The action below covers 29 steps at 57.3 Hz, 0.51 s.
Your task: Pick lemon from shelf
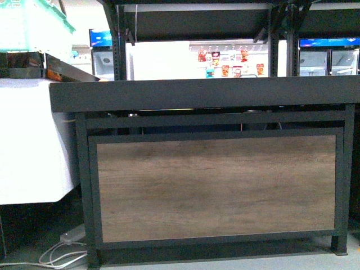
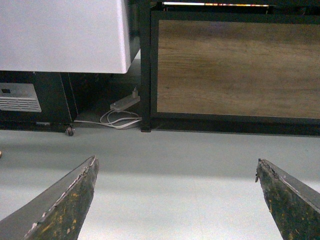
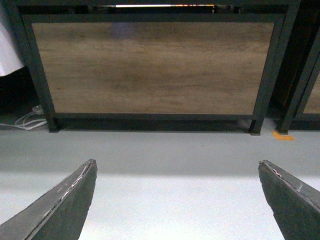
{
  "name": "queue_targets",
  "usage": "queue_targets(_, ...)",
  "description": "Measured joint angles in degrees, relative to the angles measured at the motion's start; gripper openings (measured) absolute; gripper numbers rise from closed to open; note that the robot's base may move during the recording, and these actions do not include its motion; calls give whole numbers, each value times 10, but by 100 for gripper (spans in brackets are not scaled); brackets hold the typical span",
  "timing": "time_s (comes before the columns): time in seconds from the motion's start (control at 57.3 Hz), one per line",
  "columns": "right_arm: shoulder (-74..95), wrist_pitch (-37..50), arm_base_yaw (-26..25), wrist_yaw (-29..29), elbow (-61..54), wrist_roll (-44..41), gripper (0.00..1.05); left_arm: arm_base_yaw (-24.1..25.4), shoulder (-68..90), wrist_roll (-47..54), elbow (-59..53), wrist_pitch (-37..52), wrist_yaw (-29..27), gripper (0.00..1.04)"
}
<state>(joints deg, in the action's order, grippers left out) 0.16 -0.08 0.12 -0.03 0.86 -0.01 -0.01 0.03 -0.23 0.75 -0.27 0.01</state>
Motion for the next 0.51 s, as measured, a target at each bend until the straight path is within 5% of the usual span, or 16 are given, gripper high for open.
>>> queue_targets(0.506,0,0,0,0,0,0,97,0,0,0,0,0,0,97)
